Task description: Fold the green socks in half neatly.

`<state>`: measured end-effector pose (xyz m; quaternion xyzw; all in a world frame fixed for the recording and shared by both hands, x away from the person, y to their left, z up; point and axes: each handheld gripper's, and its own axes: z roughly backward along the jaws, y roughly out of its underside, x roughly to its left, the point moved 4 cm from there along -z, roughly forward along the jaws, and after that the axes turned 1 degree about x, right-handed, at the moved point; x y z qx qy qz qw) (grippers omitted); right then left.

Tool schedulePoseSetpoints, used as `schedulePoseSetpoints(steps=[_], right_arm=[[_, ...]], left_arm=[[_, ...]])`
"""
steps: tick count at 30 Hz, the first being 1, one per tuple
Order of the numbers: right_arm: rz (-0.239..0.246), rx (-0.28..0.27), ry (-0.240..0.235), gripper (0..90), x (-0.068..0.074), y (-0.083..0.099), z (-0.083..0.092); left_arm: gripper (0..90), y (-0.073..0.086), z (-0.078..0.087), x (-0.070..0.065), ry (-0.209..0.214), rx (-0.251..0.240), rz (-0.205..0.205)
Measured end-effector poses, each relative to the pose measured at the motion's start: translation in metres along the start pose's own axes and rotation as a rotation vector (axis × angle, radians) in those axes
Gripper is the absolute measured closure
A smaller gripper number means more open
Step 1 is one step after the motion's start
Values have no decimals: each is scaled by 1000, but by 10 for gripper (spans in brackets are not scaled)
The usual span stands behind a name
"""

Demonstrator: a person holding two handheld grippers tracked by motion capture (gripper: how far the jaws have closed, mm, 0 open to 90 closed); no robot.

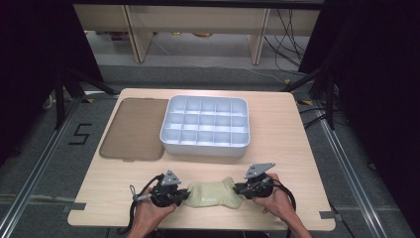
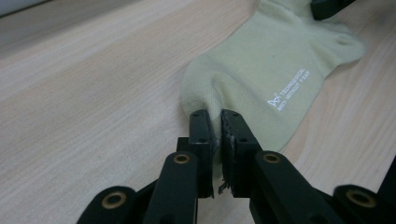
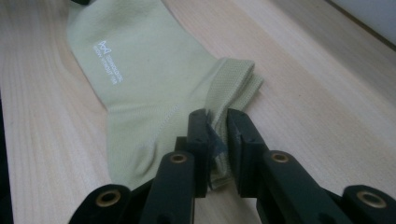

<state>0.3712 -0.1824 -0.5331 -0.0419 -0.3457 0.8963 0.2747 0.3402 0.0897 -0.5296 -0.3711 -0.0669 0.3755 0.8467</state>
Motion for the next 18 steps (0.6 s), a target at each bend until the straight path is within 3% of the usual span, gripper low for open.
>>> schedulePoseSetpoints(steps=[5, 8, 9, 14, 16, 18], right_arm=[[1, -29, 9, 789, 4, -3, 0], [3, -27, 22, 790, 5, -2, -1], [9, -26, 30, 794, 5, -3, -2], [7, -8, 17, 792, 8, -5, -3], [-12, 1, 19, 716, 9, -5, -4], [-27, -23, 34, 702, 9, -6, -5]], left_arm=[[829, -5, 5, -5, 21, -30, -3], [831, -7, 8, -7, 31, -36, -1], [831, -9, 12, -7, 33, -38, -26], [832, -12, 16, -8, 47, -44, -25], [832, -12, 16, -8, 50, -39, -23], [832, -11, 16, -8, 49, -37, -18]])
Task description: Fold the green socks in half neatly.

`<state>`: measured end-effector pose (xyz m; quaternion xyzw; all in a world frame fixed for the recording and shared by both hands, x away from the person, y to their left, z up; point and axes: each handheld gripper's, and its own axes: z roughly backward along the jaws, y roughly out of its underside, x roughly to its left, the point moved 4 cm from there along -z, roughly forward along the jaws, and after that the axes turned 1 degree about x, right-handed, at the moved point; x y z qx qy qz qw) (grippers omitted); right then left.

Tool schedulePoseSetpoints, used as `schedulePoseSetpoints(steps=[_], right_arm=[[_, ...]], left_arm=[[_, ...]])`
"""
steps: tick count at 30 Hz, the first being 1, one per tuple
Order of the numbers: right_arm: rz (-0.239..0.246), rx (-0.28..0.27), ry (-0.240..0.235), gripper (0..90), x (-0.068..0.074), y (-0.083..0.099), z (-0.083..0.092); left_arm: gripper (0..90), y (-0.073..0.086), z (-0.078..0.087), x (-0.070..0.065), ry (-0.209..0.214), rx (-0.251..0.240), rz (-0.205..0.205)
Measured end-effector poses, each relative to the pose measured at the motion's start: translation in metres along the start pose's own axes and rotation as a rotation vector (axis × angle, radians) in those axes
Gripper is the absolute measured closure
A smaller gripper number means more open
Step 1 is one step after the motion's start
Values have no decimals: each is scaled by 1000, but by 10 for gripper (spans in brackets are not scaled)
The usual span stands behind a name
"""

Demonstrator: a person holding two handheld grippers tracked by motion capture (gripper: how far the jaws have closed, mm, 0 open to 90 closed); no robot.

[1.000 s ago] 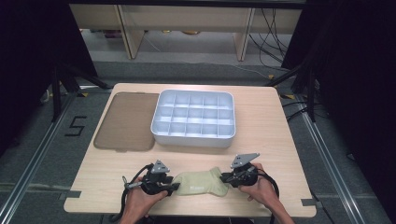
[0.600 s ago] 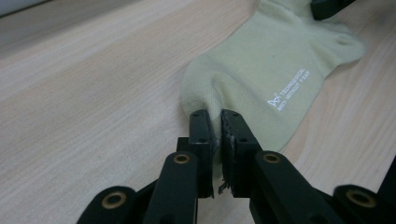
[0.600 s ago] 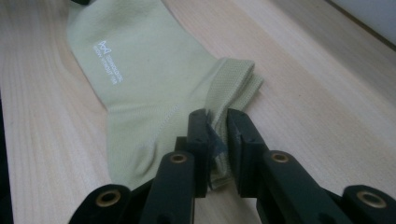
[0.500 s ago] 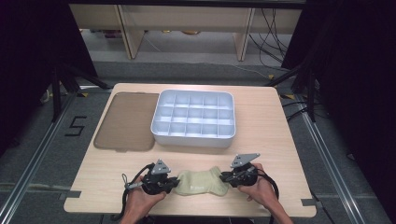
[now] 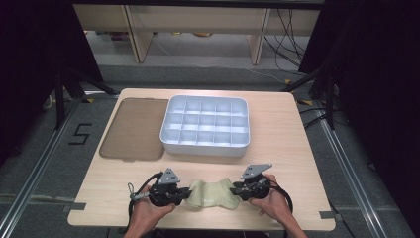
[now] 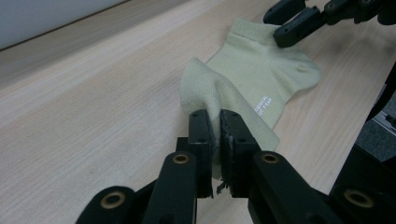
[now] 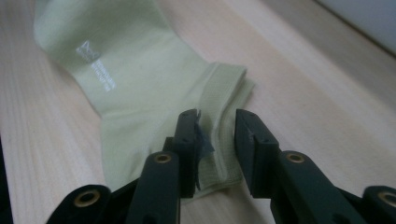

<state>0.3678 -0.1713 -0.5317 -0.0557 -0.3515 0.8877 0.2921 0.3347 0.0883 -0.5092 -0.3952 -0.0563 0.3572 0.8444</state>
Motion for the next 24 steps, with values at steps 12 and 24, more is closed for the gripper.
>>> schedulePoseSetpoints(steps=[12, 24], right_arm=[[105, -77, -4, 896, 16, -38, -14], [109, -37, -36, 900, 27, -57, -65]], left_arm=[[832, -3, 6, 2, 1, 4, -9], [834, -3, 15, 10, 5, 0, -9]])
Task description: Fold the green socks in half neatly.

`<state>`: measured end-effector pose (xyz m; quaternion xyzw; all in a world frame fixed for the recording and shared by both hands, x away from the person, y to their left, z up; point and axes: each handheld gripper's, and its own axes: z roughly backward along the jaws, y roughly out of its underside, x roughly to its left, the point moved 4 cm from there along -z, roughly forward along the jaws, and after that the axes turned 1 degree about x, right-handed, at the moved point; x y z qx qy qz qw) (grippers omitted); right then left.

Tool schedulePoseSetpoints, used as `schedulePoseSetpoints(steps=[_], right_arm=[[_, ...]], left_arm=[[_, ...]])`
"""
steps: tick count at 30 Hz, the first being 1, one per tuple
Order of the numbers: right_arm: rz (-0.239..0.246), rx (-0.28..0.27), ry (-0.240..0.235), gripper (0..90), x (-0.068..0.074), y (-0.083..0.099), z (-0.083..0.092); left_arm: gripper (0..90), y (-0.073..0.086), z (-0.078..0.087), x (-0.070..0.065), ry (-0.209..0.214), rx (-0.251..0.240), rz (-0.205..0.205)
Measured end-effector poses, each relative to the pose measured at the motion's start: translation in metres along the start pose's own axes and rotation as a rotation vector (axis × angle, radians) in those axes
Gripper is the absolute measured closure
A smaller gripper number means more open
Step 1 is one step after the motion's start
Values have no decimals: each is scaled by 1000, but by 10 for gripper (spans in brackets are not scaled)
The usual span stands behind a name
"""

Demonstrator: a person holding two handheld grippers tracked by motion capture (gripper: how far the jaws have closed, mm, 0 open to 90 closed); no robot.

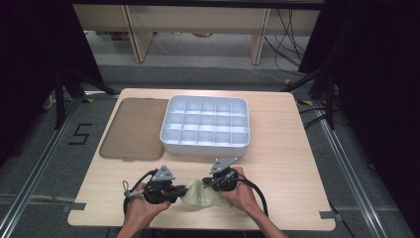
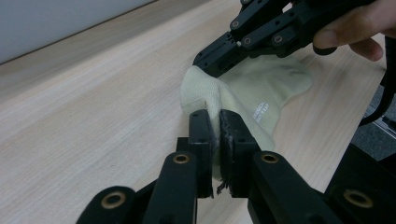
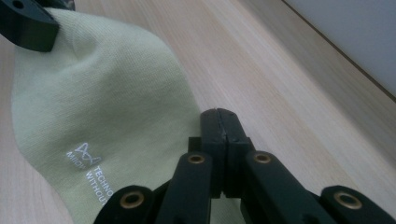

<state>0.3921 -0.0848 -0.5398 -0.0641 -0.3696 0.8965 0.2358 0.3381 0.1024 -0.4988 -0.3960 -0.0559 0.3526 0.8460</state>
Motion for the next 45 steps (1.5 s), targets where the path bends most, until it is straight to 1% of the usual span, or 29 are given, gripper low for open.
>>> schedulePoseSetpoints(steps=[3, 4, 5, 6, 8, 9, 10, 12, 14, 15, 16, 18, 19, 21, 24, 25, 26, 28, 29, 31, 34, 36, 37, 38, 40, 41, 42, 44, 45], right_arm=[[-3, -14, 6, 900, 1, -1, -2], [-12, -7, -7, 900, 2, -2, 2], [2, -18, -7, 900, 2, -2, 3], [-8, -26, -13, 900, 5, -3, 9], [4, -32, -17, 900, 5, -3, 12], [9, -43, -38, 900, 10, -2, 19], [9, -43, -38, 900, 10, -2, 19], [-8, -46, -73, 900, 19, 3, 26], [6, -50, -88, 900, 26, 5, 27], [5, -48, -96, 900, 29, 6, 26], [-1, -37, -108, 900, 32, 8, 25], [37, -15, -110, 900, 35, 12, 19], [40, 8, -113, 900, 38, 14, 16], [36, 11, -118, 900, 39, 16, 12], [43, -20, -104, 900, 32, 12, 20], [20, -26, -95, 900, 30, 11, 26], [20, -26, -95, 900, 30, 11, 26], [20, -41, -59, 900, 20, 13, 38], [-14, -48, -26, 900, 8, 20, 53], [-16, -49, 7, 900, -3, 28, 62], [-68, -36, 29, 900, -11, 40, 74], [-69, -30, 31, 900, -13, 43, 75], [-66, -15, 30, 900, -13, 46, 75], [-46, 10, 43, 900, -14, 50, 71], [-67, 35, 27, 900, -15, 54, 66], [-55, 34, 34, 900, -16, 53, 66], [-55, 33, 30, 900, -16, 53, 65], [-71, 33, 25, 900, -15, 53, 65], [-79, 34, 19, 900, -15, 53, 65]], left_arm=[[834, -1, 2, 2, -6, -12, 13], [834, -1, 1, 1, -8, -24, 27], [834, -1, 2, 2, -9, -17, 16], [834, -1, 2, 2, -3, -13, 14], [834, -1, 2, 2, -3, -14, 19], [834, -2, 3, 2, -4, -12, 22], [833, -2, 3, 2, -4, -12, 22], [833, -4, 5, 2, -9, -19, 7], [833, -4, 6, 2, -8, -18, 17], [833, -4, 6, 1, -7, -18, 25], [833, -4, 5, 2, -6, -18, 9], [833, -4, 5, 0, -18, -15, 10], [833, -3, 5, 1, -13, -8, 7], [833, -3, 4, 2, -14, -7, 5], [833, -4, 5, 2, -20, -13, 9], [833, -4, 5, 2, -13, -13, 4], [833, -4, 5, 2, -13, -13, 4], [833, -5, 6, 2, -16, -15, 10], [833, -5, 6, 2, -14, -10, 1], [832, -7, 5, 1, -15, -19, 10], [832, -9, 6, 0, -13, -12, 6], [832, -10, 6, -1, -9, -12, 0], [832, -12, 5, -3, -7, -16, 13], [832, -13, 5, -4, -5, -15, -5], [832, -17, 2, -9, 10, -23, -6], [832, -19, 0, -12, 15, -42, 11], [832, -21, -1, -12, 23, -30, -4], [832, -25, -4, -14, 37, -41, 0], [832, -29, -7, -16, 40, -54, 14]])
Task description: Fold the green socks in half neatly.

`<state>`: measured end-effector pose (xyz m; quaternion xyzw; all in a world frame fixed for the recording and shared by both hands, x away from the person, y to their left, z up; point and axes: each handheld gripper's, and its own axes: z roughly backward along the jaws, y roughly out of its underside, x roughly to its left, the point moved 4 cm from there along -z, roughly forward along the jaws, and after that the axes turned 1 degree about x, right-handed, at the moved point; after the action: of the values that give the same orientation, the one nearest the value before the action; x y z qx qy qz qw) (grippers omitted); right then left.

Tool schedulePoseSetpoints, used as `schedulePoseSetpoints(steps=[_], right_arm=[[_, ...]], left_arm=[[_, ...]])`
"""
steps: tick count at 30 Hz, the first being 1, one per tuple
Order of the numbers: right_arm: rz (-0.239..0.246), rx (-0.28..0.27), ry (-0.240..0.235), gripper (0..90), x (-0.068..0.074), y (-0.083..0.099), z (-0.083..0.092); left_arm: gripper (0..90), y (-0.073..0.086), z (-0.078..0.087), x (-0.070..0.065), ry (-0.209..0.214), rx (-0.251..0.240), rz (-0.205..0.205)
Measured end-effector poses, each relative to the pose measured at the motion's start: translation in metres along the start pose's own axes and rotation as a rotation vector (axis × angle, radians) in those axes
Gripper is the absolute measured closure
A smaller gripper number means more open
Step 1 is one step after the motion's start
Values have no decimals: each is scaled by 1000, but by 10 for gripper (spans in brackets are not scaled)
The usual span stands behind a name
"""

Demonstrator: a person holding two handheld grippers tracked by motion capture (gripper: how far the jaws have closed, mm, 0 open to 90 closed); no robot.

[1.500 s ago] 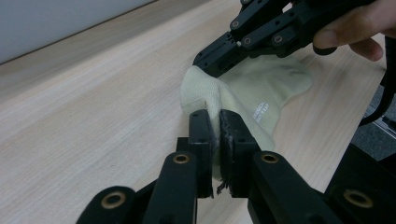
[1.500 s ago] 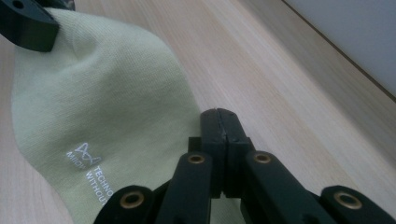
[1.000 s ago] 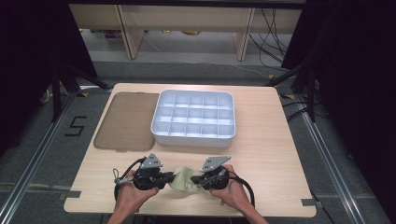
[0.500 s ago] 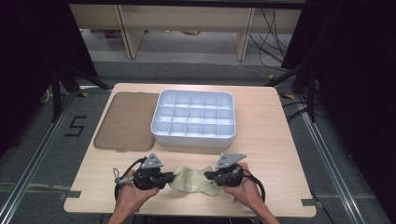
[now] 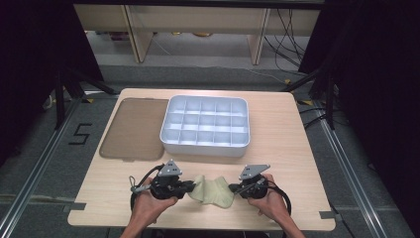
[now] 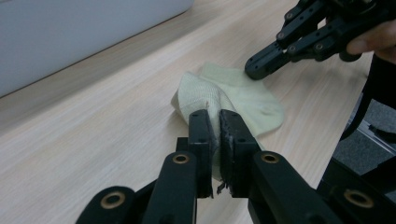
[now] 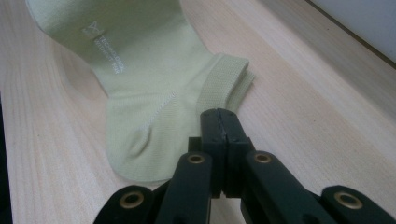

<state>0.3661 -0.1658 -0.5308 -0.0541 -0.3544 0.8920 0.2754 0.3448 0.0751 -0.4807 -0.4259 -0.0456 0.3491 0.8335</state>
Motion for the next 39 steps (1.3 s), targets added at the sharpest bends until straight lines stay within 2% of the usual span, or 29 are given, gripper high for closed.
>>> schedulePoseSetpoints(steps=[1, 3, 4, 8, 10, 11, 13, 14, 15, 17, 18, 20, 23, 26, 31, 32, 36, 39], right_arm=[[-2, -20, 1, 900, 0, 0, -2], [-10, -17, -3, 900, 1, 0, -1], [12, -6, 1, 900, -2, 0, -1], [11, -8, 2, 900, -3, 0, -1], [10, -10, 0, 900, -3, 0, -1], [6, -29, 3, 900, -3, 0, -3], [8, -25, 3, 900, -3, 0, -2], [8, -10, -3, 900, -3, 0, -1], [-1, -9, -12, 900, -3, 0, 0], [-2, -9, -13, 900, -3, 0, 0], [-2, -13, -13, 900, -4, 1, -1], [-15, -18, -19, 900, -4, 1, 0], [-19, -21, -21, 900, -4, 2, 0], [-12, -24, -22, 900, -5, 2, 0], [-27, -24, -25, 900, -4, 2, 0], [-5, -28, -21, 900, -6, 2, 0], [-22, -29, -25, 900, -5, 2, 0], [-25, -29, -24, 900, -4, 2, 0]], left_arm=[[832, -2, -1, 0, 5, 3, -4], [832, -4, -4, -2, 5, -3, 5], [832, -7, -8, -4, 16, 4, -9], [832, -11, -18, -9, 20, 20, -11], [831, -12, -22, -10, 22, 31, -11], [832, -12, -26, -11, 23, 35, -13], [831, -11, -30, -12, 24, 46, -16], [831, -11, -33, -11, 26, 64, -34], [831, -11, -36, -12, 25, 64, -25], [831, -11, -38, -12, 26, 68, -33], [830, -11, -43, -14, 19, 67, -11], [829, -10, -47, -14, 19, 84, -26], [828, -10, -50, -13, 12, 100, -43], [824, -11, -53, -14, 11, 94, -35], [824, -11, -59, -16, 12, 113, -40], [824, -11, -59, -16, 11, 109, -31], [824, -9, -61, -15, 10, 121, -46], [823, -10, -62, -16, 15, 110, -44]])
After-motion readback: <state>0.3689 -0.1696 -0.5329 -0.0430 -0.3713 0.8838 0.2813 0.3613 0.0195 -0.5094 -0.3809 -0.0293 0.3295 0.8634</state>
